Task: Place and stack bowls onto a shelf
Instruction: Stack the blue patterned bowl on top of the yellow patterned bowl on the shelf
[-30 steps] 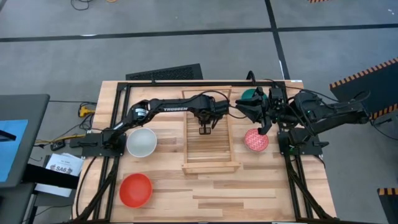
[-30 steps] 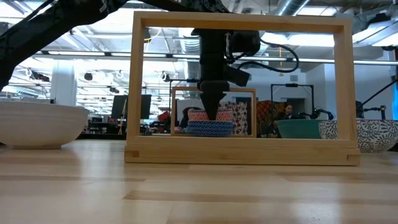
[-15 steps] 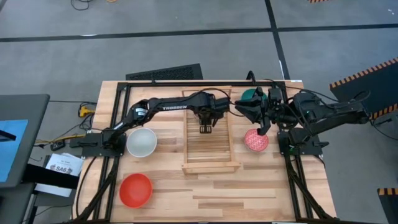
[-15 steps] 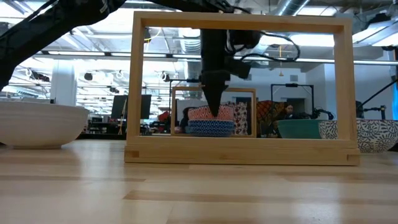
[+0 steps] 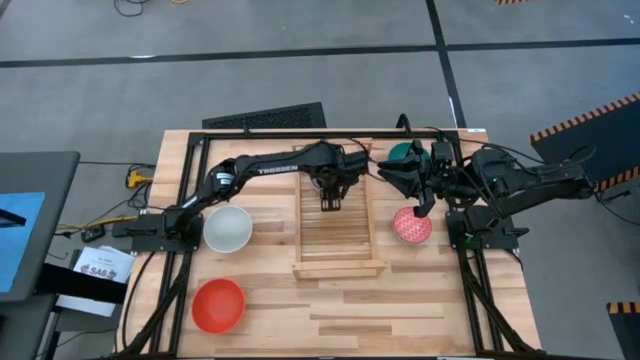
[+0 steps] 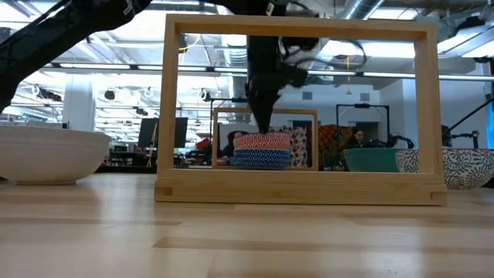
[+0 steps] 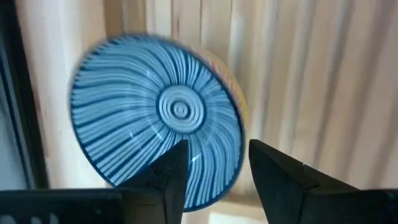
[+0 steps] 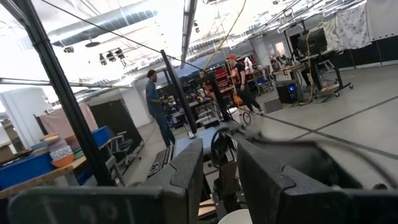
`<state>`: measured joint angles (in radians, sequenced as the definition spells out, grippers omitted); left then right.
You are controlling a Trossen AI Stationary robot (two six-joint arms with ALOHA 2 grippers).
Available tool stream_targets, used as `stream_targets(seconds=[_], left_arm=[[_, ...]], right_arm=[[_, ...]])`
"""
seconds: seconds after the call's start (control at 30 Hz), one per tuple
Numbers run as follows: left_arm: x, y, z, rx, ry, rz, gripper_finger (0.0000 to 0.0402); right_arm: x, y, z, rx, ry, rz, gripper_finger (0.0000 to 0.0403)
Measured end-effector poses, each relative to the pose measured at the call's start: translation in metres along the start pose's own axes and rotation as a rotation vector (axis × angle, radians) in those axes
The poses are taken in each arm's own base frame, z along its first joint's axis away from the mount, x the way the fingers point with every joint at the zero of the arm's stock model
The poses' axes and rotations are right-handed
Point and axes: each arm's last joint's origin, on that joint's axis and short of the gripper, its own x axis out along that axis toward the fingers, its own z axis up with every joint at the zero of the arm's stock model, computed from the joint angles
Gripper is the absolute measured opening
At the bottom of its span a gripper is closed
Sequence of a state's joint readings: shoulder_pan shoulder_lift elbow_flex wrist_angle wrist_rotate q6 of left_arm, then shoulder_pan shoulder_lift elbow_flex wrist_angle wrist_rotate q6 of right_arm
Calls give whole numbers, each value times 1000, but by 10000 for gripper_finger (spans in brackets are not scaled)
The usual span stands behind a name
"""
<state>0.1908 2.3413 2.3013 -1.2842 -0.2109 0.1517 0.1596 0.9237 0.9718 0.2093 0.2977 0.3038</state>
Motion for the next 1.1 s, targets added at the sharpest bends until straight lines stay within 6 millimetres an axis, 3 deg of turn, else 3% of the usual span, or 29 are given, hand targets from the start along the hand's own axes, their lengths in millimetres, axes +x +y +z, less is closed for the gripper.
stream_targets(seconds=[0.1, 0.23, 0.4, 0.5, 0.7, 0.8, 0.9, 1.0, 1.1], left_arm=[[-24, 6, -1, -62, -67, -61, 153], [-38, 9, 1, -138, -142, -72, 149], [-58, 12, 15, -226, -350, -75, 78], [-57, 9, 22, -261, -410, -84, 15], [-31, -5, 25, -362, -447, -50, 1], [-23, -15, 19, -411, -481, -46, 0], [-34, -26, 7, -478, -621, -65, 0], [-46, -33, -16, -581, -795, -73, 0], [-38, -42, -44, -661, -916, -57, 0]], right_arm=[[0, 0, 0, 0, 0, 0, 124], [0, -1, 0, -3, 5, -7, 124], [0, -1, 0, -3, 5, -6, 124], [-1, -1, 1, -2, 2, -5, 124], [-1, -1, 1, -2, 2, -5, 124], [-1, -1, 0, -3, 3, -6, 124], [-2, -1, 1, -3, 6, -7, 124], [-4, -2, 2, -4, 8, -7, 124], [-4, -2, 2, -5, 4, -6, 124]])
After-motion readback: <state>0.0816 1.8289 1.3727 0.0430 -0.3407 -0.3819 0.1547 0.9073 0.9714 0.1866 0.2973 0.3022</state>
